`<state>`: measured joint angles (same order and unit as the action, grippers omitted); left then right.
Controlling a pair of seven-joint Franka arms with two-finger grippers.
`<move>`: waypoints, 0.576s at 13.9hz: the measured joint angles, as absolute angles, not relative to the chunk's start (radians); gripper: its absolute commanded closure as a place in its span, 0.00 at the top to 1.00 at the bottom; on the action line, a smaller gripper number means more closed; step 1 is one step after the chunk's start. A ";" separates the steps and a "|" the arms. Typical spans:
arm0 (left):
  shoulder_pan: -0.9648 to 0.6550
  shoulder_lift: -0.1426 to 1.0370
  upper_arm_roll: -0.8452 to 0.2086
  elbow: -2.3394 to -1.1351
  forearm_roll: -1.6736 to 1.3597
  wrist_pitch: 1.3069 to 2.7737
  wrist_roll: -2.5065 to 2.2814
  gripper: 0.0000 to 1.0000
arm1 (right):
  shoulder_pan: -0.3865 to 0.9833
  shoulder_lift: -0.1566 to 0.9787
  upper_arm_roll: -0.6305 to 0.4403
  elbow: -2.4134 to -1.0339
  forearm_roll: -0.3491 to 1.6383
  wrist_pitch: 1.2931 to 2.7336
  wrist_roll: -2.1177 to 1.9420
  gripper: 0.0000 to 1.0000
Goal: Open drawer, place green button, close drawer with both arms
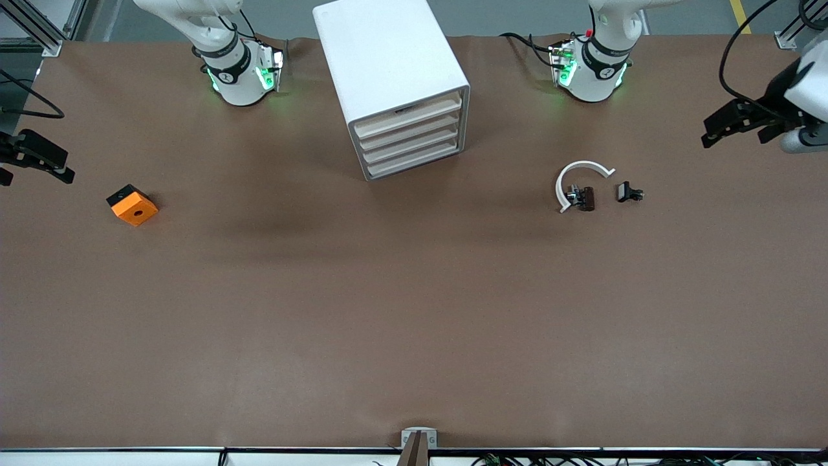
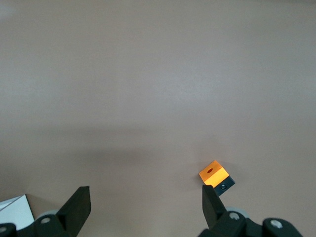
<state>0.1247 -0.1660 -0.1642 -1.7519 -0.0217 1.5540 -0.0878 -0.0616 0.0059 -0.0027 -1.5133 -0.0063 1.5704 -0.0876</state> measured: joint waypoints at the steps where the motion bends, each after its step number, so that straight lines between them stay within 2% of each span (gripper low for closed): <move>1: 0.119 -0.166 -0.168 -1.754 -0.022 1.560 -0.092 1.00 | -0.058 0.006 0.000 -1.513 -0.006 1.570 -0.083 1.00; 8: 0.112 -0.164 -0.168 -1.746 -0.022 1.576 -0.092 1.00 | -0.043 0.006 -0.003 -1.513 -0.007 1.570 -0.075 1.00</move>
